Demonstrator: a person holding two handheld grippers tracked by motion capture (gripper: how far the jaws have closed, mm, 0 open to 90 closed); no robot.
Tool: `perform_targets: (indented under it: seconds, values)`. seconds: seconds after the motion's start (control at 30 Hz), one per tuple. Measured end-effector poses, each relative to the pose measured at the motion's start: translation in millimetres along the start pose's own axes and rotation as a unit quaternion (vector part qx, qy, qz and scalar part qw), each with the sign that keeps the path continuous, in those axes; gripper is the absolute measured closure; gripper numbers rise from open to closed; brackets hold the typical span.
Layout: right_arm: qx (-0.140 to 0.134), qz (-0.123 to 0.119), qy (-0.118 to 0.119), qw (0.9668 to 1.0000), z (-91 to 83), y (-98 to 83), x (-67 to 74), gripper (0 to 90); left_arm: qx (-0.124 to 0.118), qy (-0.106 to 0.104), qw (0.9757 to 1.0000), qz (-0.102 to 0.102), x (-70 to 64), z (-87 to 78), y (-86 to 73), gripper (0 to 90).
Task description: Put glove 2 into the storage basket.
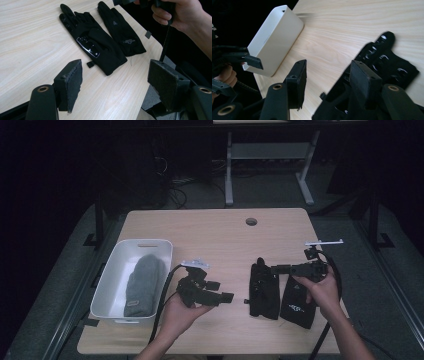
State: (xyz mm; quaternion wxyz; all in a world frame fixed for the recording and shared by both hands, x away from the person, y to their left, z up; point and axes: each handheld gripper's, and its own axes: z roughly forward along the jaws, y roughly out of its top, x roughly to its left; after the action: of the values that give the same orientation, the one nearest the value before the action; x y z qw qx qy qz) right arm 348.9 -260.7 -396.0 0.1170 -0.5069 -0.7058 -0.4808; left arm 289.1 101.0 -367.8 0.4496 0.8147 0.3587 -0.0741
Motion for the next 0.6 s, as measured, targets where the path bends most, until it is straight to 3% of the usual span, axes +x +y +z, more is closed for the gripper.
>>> perform_targets:
  seconds: [0.6]
  values:
    - [0.003,0.01,-0.044,0.999,-25.8,-28.5,-29.8,47.4,0.011,-0.011,0.9998,0.007,-6.1,22.8,-0.1,27.2]
